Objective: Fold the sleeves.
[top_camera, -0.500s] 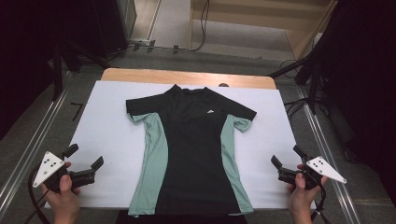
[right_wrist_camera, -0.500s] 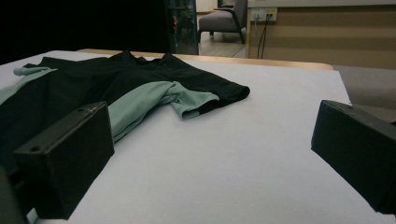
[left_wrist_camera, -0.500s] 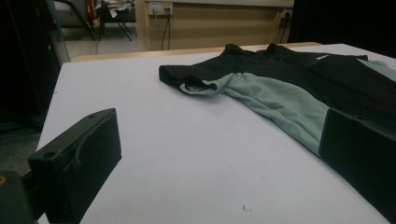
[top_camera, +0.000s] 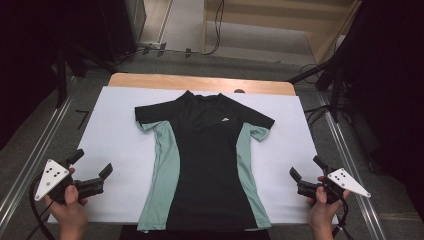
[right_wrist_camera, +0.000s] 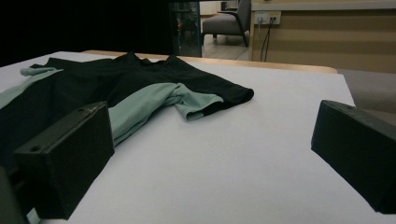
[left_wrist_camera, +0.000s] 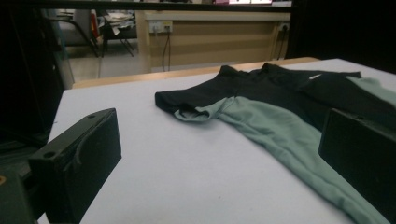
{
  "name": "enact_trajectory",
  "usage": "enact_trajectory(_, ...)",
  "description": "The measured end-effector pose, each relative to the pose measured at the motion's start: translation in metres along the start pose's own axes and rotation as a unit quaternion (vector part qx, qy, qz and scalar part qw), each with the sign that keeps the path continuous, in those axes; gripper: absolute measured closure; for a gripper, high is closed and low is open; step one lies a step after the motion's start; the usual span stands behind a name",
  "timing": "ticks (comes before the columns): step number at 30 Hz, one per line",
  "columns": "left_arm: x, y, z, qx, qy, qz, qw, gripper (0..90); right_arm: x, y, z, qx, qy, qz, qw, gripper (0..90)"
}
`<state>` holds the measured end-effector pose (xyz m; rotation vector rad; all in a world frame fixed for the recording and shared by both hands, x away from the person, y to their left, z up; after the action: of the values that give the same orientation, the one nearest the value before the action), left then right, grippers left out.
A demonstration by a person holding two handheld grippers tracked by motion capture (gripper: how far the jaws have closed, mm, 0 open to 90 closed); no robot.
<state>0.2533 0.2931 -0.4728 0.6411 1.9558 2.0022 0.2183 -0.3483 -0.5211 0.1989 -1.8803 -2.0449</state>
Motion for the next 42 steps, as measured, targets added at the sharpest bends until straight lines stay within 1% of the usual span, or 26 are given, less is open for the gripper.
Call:
enact_trajectory(2, -0.001, 0.003, -0.003, -0.004, 0.0, -0.001, 1.0, 0.0, 0.0, 0.0, 0.0, 0.001, 0.003, 0.0, 1.0, 0.0)
enact_trajectory(5, -0.005, 0.008, -0.008, -0.011, -0.005, 0.004, 0.9999, 0.0, 0.0, 0.0, 0.001, 0.0, 0.008, -0.001, 1.0, 0.0)
enact_trajectory(9, -0.009, 0.013, -0.011, -0.011, -0.012, 0.008, 0.9998, 0.0, 0.0, 0.0, 0.001, 0.001, 0.007, 0.002, 1.0, 0.0)
enact_trajectory(10, -0.011, 0.015, -0.013, -0.015, -0.017, 0.008, 0.9997, 0.0, 0.0, 0.0, 0.001, 0.003, 0.008, 0.002, 1.0, 0.0)
enact_trajectory(11, -0.011, 0.015, -0.013, -0.015, -0.017, 0.008, 0.9997, 0.0, 0.0, 0.0, 0.001, 0.003, 0.008, 0.002, 1.0, 0.0)
enact_trajectory(12, -0.014, 0.018, -0.015, -0.021, -0.018, 0.01, 0.9996, 0.0, 0.0, 0.0, 0.001, 0.003, 0.008, 0.002, 1.0, 0.0)
enact_trajectory(14, -0.015, 0.019, -0.016, -0.021, -0.02, 0.009, 0.9995, 0.0, 0.0, 0.0, 0.002, 0.002, 0.009, 0.001, 1.0, 0.0)
enact_trajectory(23, -0.025, 0.036, -0.016, -0.027, -0.024, 0.0, 0.9993, 0.0, 0.0, 0.0, 0.002, 0.003, 0.013, 0.0, 0.9999, 0.0)
enact_trajectory(26, -0.031, 0.043, -0.015, -0.028, -0.027, -0.002, 0.9992, 0.0, 0.0, 0.0, 0.002, 0.004, 0.014, -0.001, 0.9999, 0.0)
enact_trajectory(32, -0.044, 0.058, -0.016, -0.037, -0.035, -0.005, 0.9987, 0.0, 0.0, -0.001, 0.002, 0.005, 0.015, 0.001, 0.9999, 0.0)
enact_trajectory(34, -0.046, 0.059, -0.015, -0.039, -0.036, -0.003, 0.9986, 0.0, 0.0, 0.0, 0.002, 0.006, 0.015, 0.0, 0.9999, 0.0)
enact_trajectory(42, -0.062, 0.066, -0.015, -0.044, -0.042, 0.0, 0.9981, 0.0, 0.0, 0.0, 0.002, 0.007, 0.015, -0.001, 0.9999, 0.0)
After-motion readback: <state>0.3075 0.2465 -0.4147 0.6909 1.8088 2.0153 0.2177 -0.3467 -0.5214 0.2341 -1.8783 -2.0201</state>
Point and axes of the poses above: each handheld gripper's, and its own axes: x roughly backward along the jaws, y roughly out of its top, z roughly to its left, the point moved 3 cm from there along -x, roughly forward along the jaws, and after that the axes turned 4 degrees about -z, right-handed, at the moved point
